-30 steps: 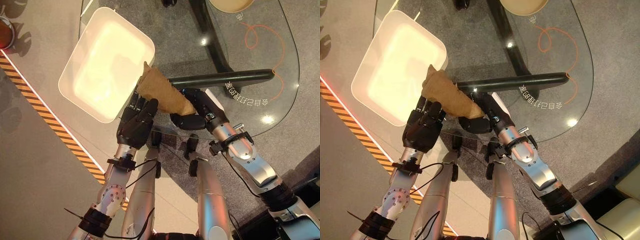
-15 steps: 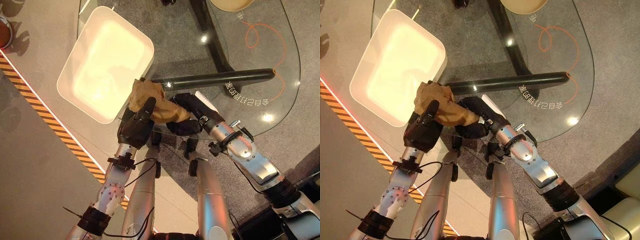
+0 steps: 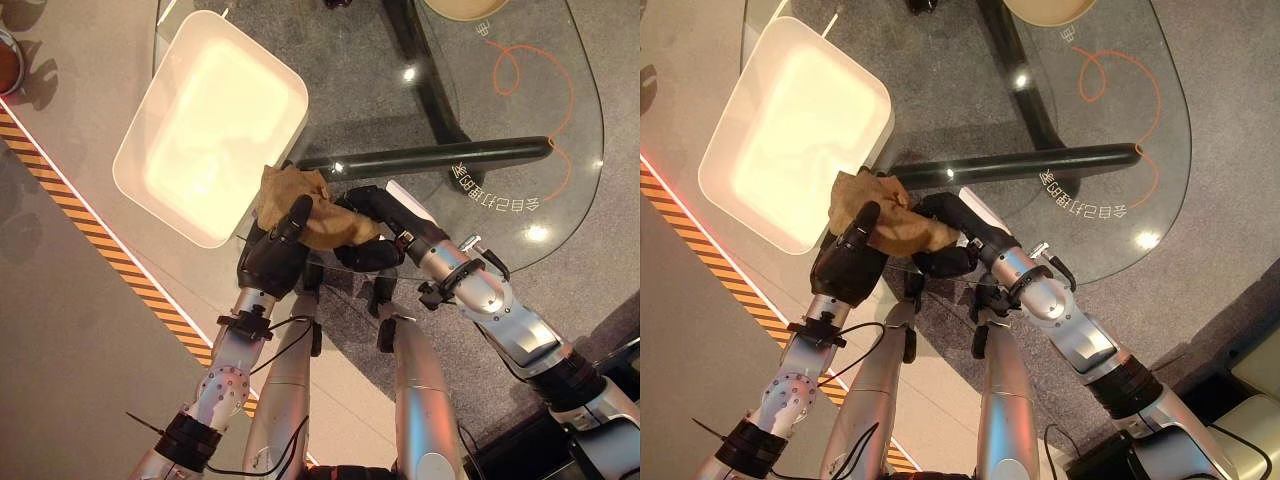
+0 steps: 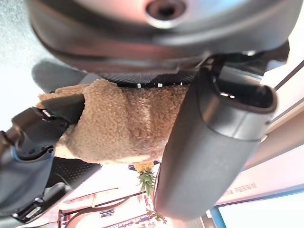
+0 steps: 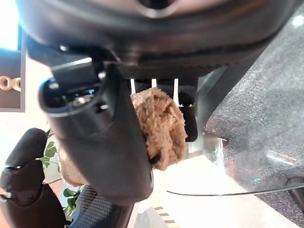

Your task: Wipe the table with a cloth and put it in the basket.

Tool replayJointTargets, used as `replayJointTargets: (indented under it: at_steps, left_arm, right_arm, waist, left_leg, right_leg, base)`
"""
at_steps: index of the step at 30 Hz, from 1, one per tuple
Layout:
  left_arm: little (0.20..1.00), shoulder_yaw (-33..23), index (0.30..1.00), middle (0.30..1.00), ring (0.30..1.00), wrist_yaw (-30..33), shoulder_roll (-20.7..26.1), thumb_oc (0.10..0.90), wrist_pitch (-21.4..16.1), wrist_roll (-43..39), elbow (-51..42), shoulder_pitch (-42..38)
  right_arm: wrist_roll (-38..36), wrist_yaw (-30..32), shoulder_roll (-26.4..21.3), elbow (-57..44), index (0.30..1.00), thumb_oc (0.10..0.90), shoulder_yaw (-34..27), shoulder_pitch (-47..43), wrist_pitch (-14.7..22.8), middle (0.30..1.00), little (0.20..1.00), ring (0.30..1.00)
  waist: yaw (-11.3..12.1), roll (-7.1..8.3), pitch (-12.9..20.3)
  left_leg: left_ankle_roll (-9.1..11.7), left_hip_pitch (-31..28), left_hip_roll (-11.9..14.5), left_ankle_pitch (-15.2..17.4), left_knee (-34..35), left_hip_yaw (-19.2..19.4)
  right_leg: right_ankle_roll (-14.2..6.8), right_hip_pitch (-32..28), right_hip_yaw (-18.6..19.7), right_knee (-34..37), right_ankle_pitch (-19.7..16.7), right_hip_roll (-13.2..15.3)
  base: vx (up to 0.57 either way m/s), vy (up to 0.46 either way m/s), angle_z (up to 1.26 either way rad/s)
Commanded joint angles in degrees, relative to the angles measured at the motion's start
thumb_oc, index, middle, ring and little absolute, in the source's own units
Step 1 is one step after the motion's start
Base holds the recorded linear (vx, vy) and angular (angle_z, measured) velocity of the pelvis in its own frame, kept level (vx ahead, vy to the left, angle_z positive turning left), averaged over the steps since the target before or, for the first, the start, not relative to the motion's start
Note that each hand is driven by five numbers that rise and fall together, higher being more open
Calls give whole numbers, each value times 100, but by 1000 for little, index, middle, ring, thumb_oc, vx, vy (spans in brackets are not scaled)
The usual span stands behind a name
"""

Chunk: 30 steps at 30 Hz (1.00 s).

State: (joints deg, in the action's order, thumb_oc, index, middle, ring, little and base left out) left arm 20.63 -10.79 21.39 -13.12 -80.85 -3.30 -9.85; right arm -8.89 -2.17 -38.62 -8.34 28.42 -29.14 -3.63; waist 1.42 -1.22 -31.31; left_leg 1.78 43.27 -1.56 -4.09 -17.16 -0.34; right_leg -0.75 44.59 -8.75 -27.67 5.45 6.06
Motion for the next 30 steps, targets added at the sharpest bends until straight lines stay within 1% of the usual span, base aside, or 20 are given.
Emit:
replayJointTargets:
  at_steps: [1, 4, 15, 23, 24, 25, 26, 29, 30]
  left_arm:
    - [200, 310, 300, 300, 300, -458, -89, 100, -256, 278, -932, -87]
    - [200, 265, 300, 300, 300, -531, -133, 100, -382, 162, -923, -93]
    - [200, 223, 300, 300, 300, -565, -237, 100, -422, 166, -975, -65]
    - [200, 197, 300, 300, 300, -656, -275, 100, -538, 139, -960, -64]
    - [200, 188, 300, 300, 300, -644, -293, 100, -550, 163, -957, -62]
    - [200, 188, 300, 300, 300, -641, -297, 100, -552, 162, -958, -61]
    - [200, 159, 300, 300, 300, -678, -336, 100, -549, 154, -942, -51]
    - [200, 139, 300, 300, 300, -750, -373, 100, -572, 113, -948, -37]
    - [200, 93, 300, 300, 300, -793, -393, 100, -584, 81, -973, -18]
  right_arm:
    - [-26, -120, 123, -1520, 300, 100, 402, -495, 656, 300, 200, 300]
    - [-3, -127, 151, -1497, 300, 100, 387, -460, 674, 300, 200, 300]
    - [76, -55, 237, -1492, 300, 100, 358, -441, 585, 300, 200, 300]
    - [17, 247, 235, -1435, 300, 100, 257, -397, 634, 300, 200, 300]
    - [-62, 494, 277, -1402, 552, 394, 185, -354, 694, 552, 494, 552]
    - [-62, 549, 286, -1398, 639, 495, 172, -343, 709, 639, 595, 639]
    - [-7, 678, 346, -1369, 900, 800, 58, -293, 751, 900, 900, 900]
    - [99, 789, 393, -1372, 900, 800, -39, -216, 763, 900, 900, 900]
    - [175, 937, 387, -1393, 900, 800, -189, -112, 805, 900, 900, 900]
  waist:
    - [-11, -76, 151]
    - [-4, -57, 151]
    - [16, -30, 151]
    - [2, -10, 151]
    - [-6, 1, 151]
    - [-8, 3, 151]
    - [-19, 9, 151]
    - [-35, 11, 151]
    - [-55, 24, 151]
  left_leg:
    - [-286, -110, -404, 595, -392, 394]
    - [-291, -124, -411, 586, -374, 382]
    - [-288, -156, -414, 574, -328, 379]
    - [-294, -197, -408, 579, -303, 393]
    - [-293, -219, -404, 578, -291, 405]
    - [-293, -221, -403, 579, -293, 407]
    - [-289, -236, -401, 586, -288, 414]
    - [-289, -251, -395, 589, -270, 424]
    - [-294, -277, -387, 589, -242, 434]
  right_leg:
    - [-147, -198, 68, 588, -375, -362]
    - [-153, -204, 61, 592, -383, -365]
    - [-161, -219, 49, 603, -392, -369]
    - [-162, -243, 59, 609, -390, -382]
    - [-162, -264, 61, 618, -391, -388]
    - [-162, -267, 61, 619, -391, -387]
    - [-162, -280, 69, 621, -385, -392]
    - [-163, -285, 84, 625, -385, -400]
    - [-169, -299, 104, 634, -388, -410]
  base:
    - [0, 0, 0]
    - [0, 0, 0]
    - [0, 0, 0]
    - [0, 0, 0]
    - [0, 0, 0]
    - [0, 0, 0]
    - [0, 0, 0]
    - [0, 0, 0]
    - [0, 0, 0]
